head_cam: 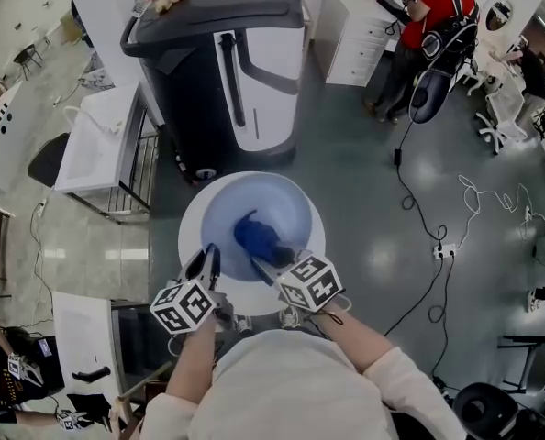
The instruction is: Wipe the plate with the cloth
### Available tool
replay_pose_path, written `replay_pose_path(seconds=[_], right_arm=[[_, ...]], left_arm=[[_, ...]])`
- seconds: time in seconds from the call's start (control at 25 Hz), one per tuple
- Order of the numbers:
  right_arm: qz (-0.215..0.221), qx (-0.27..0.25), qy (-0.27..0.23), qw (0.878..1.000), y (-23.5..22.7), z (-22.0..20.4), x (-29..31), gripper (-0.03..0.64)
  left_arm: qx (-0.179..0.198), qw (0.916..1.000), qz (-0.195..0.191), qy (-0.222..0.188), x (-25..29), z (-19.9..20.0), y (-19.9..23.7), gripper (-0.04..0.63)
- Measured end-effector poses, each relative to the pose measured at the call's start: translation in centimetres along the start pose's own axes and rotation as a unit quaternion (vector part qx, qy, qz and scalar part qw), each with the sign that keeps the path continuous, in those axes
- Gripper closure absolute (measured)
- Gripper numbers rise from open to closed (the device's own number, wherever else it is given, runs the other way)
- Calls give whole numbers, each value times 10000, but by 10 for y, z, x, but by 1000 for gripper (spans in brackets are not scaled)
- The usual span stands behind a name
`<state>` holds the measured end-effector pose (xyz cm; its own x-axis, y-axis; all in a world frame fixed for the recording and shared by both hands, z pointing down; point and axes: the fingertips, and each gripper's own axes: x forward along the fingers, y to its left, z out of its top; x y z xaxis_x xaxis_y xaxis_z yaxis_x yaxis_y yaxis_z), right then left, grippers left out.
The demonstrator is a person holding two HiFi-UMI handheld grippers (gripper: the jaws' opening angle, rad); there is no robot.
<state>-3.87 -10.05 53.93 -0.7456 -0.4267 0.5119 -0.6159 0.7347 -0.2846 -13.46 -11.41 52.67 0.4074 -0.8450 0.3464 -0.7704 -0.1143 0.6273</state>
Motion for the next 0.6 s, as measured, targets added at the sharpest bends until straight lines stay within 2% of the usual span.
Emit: replay_pose_path(seconds=[0.2, 0.36, 0.48, 0.6], right_arm=[[-575, 257, 89, 9980, -37, -11, -18, 528], [-953, 296, -6, 9950, -66, 0, -29, 528], [-1070, 242, -137, 9939, -75, 18, -30, 528], [-1010, 130, -285, 9944, -70, 36, -24, 528]], left_arm=[[55, 10000, 10, 34, -4, -1, 5, 551], [128, 9997, -54, 219, -3, -14, 1, 551], [167, 9992, -101, 343, -1, -20, -2, 551], [240, 9987, -136, 430, 0, -26, -5, 551]])
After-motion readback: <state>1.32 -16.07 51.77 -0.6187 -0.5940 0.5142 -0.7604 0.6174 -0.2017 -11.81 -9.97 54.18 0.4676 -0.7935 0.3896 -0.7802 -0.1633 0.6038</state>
